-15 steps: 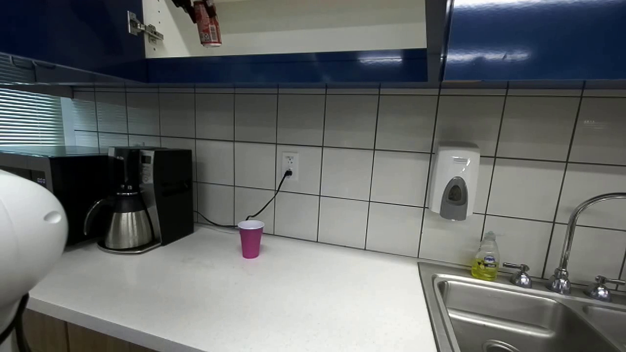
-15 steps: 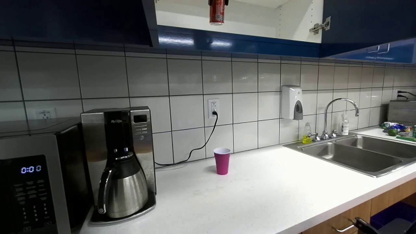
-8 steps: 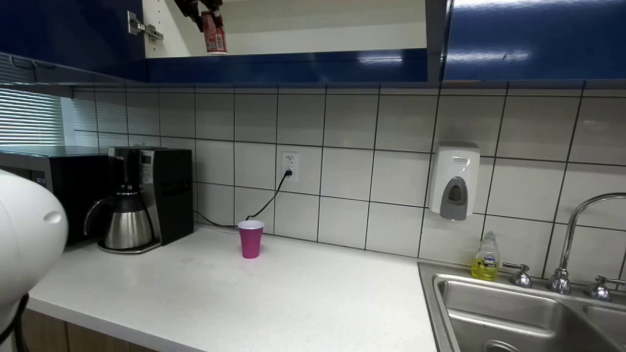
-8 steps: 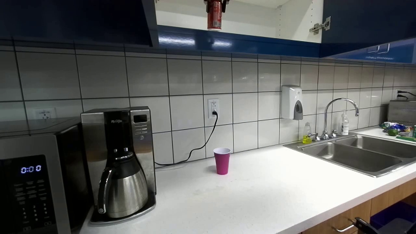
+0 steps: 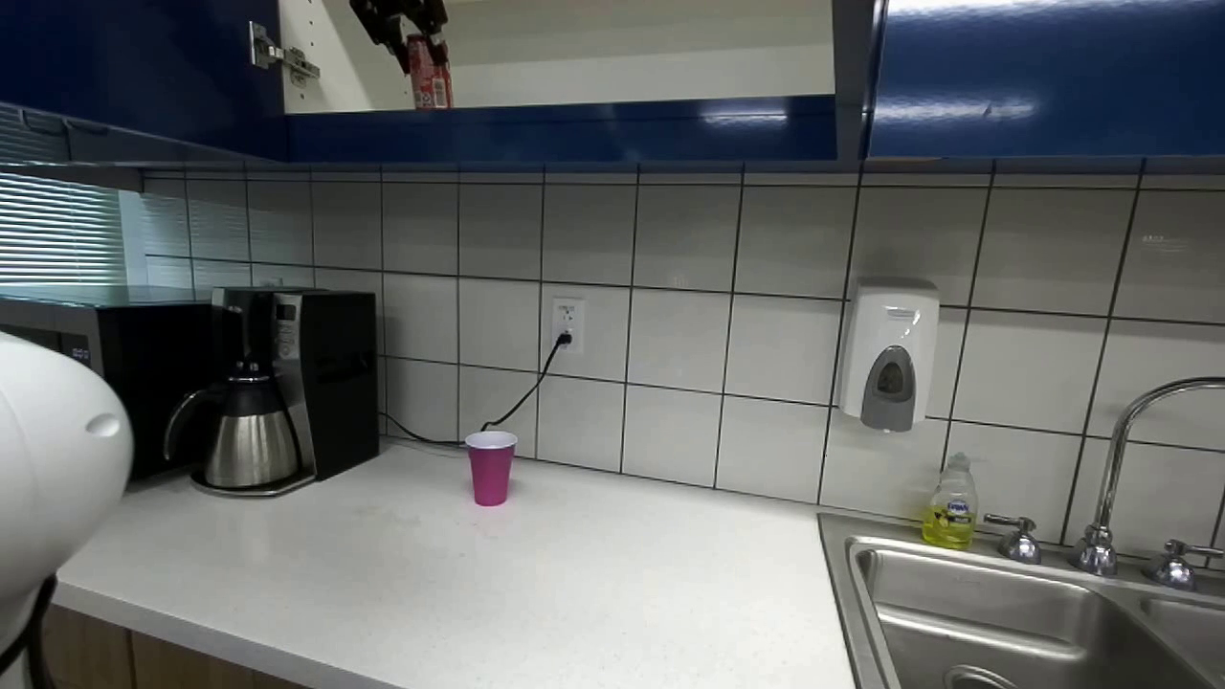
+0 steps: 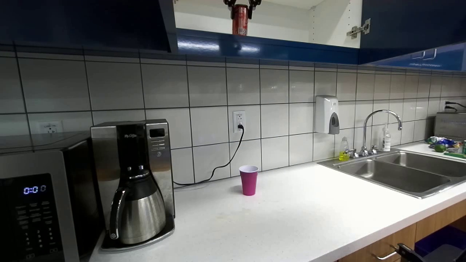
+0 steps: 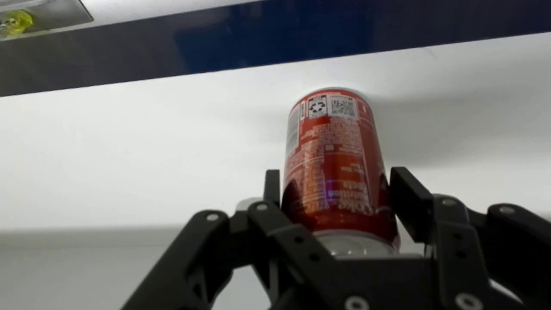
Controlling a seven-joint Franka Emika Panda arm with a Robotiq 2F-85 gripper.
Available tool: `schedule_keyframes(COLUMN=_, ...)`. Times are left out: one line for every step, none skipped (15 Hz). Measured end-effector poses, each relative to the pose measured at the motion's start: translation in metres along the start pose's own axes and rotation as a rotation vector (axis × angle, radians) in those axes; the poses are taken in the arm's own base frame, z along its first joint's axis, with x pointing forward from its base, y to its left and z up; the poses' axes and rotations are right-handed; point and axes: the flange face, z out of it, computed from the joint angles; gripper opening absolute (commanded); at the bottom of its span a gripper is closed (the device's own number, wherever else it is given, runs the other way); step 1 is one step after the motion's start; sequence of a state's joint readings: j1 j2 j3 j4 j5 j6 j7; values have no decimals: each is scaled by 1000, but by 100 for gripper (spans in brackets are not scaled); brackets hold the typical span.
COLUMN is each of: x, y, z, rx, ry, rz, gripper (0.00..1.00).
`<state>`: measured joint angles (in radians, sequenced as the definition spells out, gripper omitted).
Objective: Put the red can inside the cabinet
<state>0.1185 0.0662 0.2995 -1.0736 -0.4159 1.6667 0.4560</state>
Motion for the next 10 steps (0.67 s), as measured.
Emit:
schedule_keyframes(x=1, y=0, z=0, rx=1, ry=1, rz=1, gripper=100)
schedule_keyframes(x=2, y=1, z=1, rx=1, ry=1, rz=3, gripper=100)
schedule_keyframes(x=2, y=1, z=1, rx=2, ry=2, rz=4, gripper=100)
schedule_keyframes(x=3, y=1, z=1, rx=3, ry=2, rz=5, gripper=100)
schedule_keyframes(x=4, y=1, z=1, rx=3, ry=3, rz=6, gripper=100)
schedule_keyframes(x=4, y=2, z=2, rx=3, ry=3, rz=6, gripper=100)
schedule_keyframes(x=4, y=2, z=2, rx=3, ry=3, rz=7, gripper=100)
schedule_keyframes(x=4, y=1, z=2, rx=5, ry=2, rz=7, gripper=100)
schedule_keyframes(x=4, y=1, z=1, rx=6, ry=2, rz=7, gripper=100)
schedule_keyframes(x=3, y=0, z=0, rx=9, ry=1, rz=5, gripper=100)
